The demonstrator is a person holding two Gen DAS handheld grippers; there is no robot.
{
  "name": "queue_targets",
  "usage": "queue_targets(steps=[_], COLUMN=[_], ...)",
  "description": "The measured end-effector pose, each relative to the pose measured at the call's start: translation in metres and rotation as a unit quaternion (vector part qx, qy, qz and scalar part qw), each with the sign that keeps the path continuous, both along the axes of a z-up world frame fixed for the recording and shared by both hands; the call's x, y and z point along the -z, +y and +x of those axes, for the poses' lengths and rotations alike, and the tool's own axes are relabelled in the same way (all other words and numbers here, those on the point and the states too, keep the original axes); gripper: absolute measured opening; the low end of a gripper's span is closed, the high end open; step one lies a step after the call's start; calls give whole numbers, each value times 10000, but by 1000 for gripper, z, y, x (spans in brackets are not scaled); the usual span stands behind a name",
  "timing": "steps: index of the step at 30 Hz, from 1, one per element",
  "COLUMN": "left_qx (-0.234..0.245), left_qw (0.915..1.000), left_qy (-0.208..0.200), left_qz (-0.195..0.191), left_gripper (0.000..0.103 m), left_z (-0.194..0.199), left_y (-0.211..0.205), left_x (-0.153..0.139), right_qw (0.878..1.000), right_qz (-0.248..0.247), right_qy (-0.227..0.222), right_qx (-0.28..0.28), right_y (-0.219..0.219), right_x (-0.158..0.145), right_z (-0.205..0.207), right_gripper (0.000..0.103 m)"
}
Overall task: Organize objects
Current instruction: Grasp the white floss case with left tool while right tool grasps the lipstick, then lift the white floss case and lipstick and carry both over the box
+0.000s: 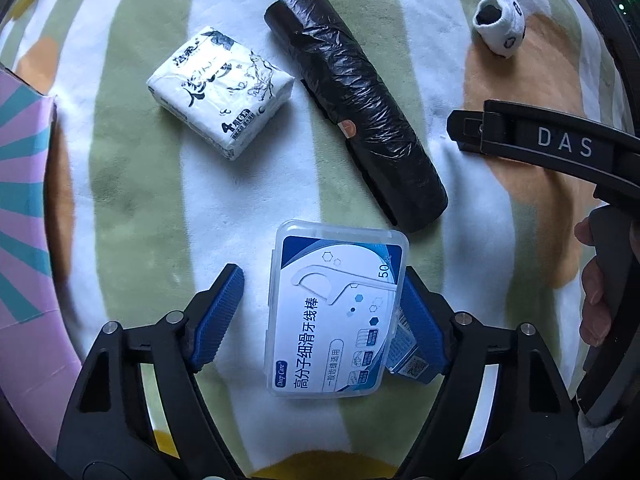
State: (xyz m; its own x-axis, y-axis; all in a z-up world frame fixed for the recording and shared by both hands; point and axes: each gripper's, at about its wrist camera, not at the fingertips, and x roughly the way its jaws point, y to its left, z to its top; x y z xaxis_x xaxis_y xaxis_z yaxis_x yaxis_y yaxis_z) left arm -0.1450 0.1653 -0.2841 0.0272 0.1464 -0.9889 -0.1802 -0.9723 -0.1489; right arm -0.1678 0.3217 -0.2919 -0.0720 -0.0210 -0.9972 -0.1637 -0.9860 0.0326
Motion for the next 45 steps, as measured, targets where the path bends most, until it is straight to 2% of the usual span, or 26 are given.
queue_targets(steps=[2, 3, 4, 7, 18, 24, 30, 32, 33, 34, 42, 45], left_qx=[20, 38, 63, 159, -11, -123, -178, -207, -222, -243, -323, -338], left_qw=[10000, 9999, 9999, 9998, 9995, 9982, 9951, 9937, 9930, 9923, 9841, 9824], left_qy=[35, 67, 79, 136, 284, 513, 857, 978, 1034, 1092, 1611, 1738], left_qz=[36, 74, 105, 20, 137, 280, 455, 502, 525, 539, 676, 599], left_gripper=[70, 61, 58, 58, 58, 58, 58, 58, 58, 58, 58, 58], left_z=[2, 3, 4, 7, 15, 20, 13, 6, 4, 3, 22, 36], left_y=[0, 1, 2, 5, -8, -20, -29, -38, -35, -35, -71, -80], left_x=[0, -1, -2, -3, -21, -55, -105, -121, -128, -134, -202, -220], right_qw=[10000, 9999, 9997, 9997, 9999, 9993, 9965, 9953, 9946, 9941, 9882, 9861], right_qz=[68, 132, 205, 213, 105, 80, 154, 185, 195, 191, 332, 407], right_qy=[-30, -56, -73, -58, 53, 362, 806, 921, 988, 1037, 1431, 1552], right_qx=[-34, -55, -80, -75, -17, -52, -189, -236, -247, -253, -433, -429], right_y=[-2, -3, -3, -3, -3, -9, -25, -31, -31, -39, -67, -74], right_x=[1, 2, 2, 1, -17, -60, -121, -139, -152, -155, -221, -240], right_z=[0, 0, 0, 2, 11, 18, 30, 22, 31, 17, 62, 85], right_gripper=[93, 87, 82, 81, 81, 81, 81, 81, 81, 81, 81, 81])
